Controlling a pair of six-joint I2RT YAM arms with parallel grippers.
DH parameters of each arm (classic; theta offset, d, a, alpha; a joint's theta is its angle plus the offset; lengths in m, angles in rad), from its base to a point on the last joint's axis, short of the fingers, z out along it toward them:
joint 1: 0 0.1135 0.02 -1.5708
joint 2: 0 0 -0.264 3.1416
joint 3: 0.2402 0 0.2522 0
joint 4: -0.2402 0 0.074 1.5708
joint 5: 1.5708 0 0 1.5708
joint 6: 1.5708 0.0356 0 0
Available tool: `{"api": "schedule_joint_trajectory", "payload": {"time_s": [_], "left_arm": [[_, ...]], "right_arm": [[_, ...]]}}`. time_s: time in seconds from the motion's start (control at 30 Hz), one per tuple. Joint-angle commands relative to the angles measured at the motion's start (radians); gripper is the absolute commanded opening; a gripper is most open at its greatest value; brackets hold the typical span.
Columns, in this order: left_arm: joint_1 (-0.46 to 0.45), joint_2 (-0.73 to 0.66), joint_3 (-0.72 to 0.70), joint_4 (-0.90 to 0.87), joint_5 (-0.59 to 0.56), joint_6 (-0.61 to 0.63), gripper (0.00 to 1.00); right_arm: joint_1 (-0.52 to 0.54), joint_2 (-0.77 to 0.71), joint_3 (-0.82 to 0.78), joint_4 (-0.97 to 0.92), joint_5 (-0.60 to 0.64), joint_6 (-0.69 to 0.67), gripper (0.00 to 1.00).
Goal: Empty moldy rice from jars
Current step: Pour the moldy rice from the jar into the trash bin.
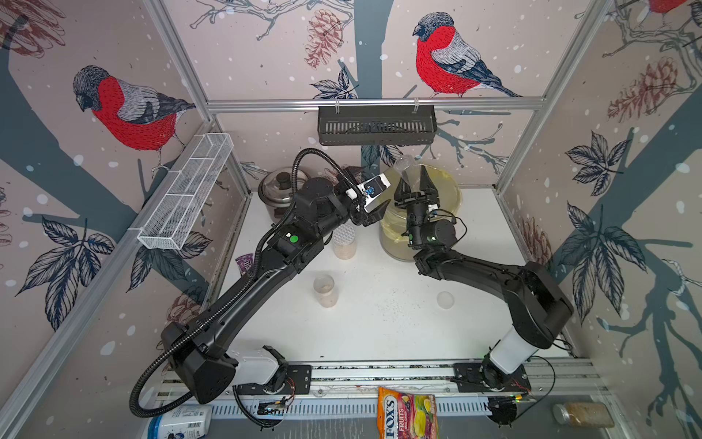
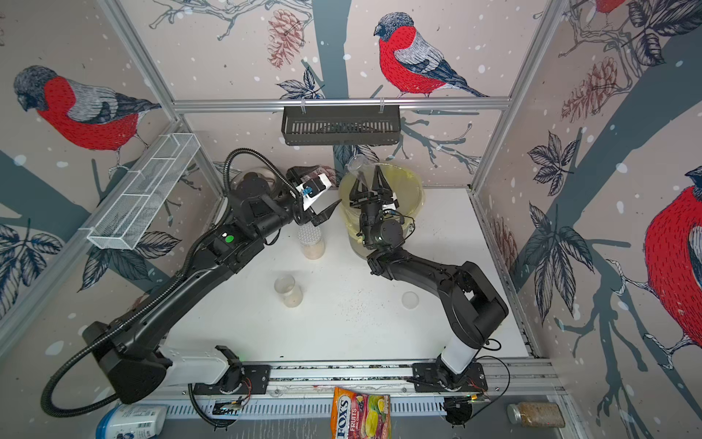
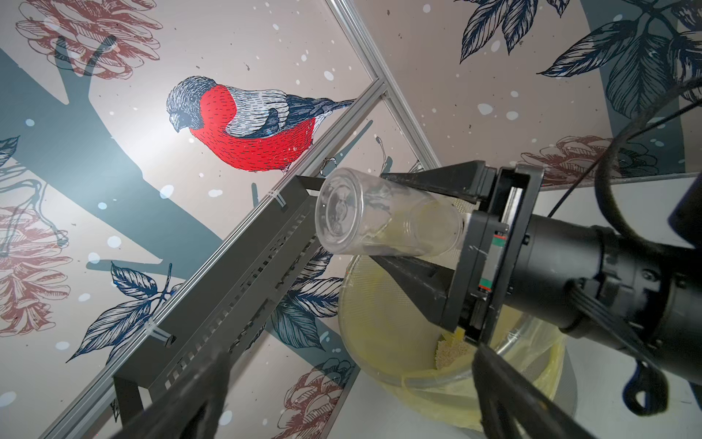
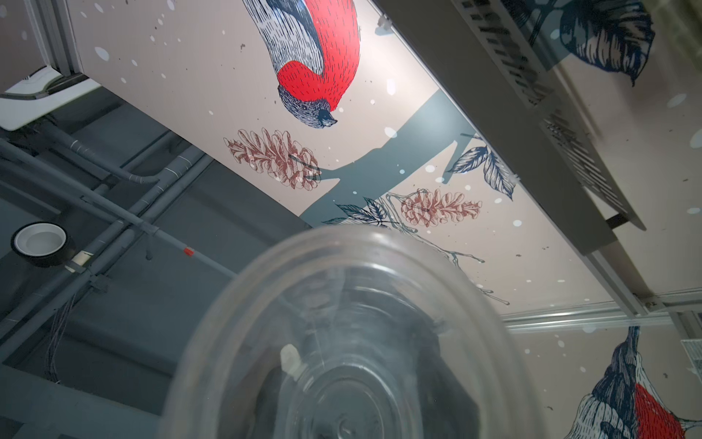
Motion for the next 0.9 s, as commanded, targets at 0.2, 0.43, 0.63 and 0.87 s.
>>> {"api": "schedule_joint_trajectory", "payload": {"time_s": [0.2, 0.43, 0.63, 0.87], "left_arm": [[0.0, -0.009, 0.0, 0.047, 0.006, -0.005, 0.98], [0.0, -0.017, 0.01, 0.024, 0.002, 0.01, 0.97], [0.001, -0.031, -0.014, 0.042, -0.01, 0.006, 0.98], [0.012, -0.037, -0.029, 0.052, 0.006, -0.004, 0.97]], "right_arm": [[0.034, 0.085, 0.072, 0.16, 0.029, 0.277, 0.36], [0.054, 0.088, 0.046, 0.221, 0.064, 0.247, 0.33], [0.02, -0.099, -0.004, -0.132, -0.102, 0.101, 0.34], [-0.075, -0.23, 0.032, -0.576, -0.273, -0.148, 0.34]]}}
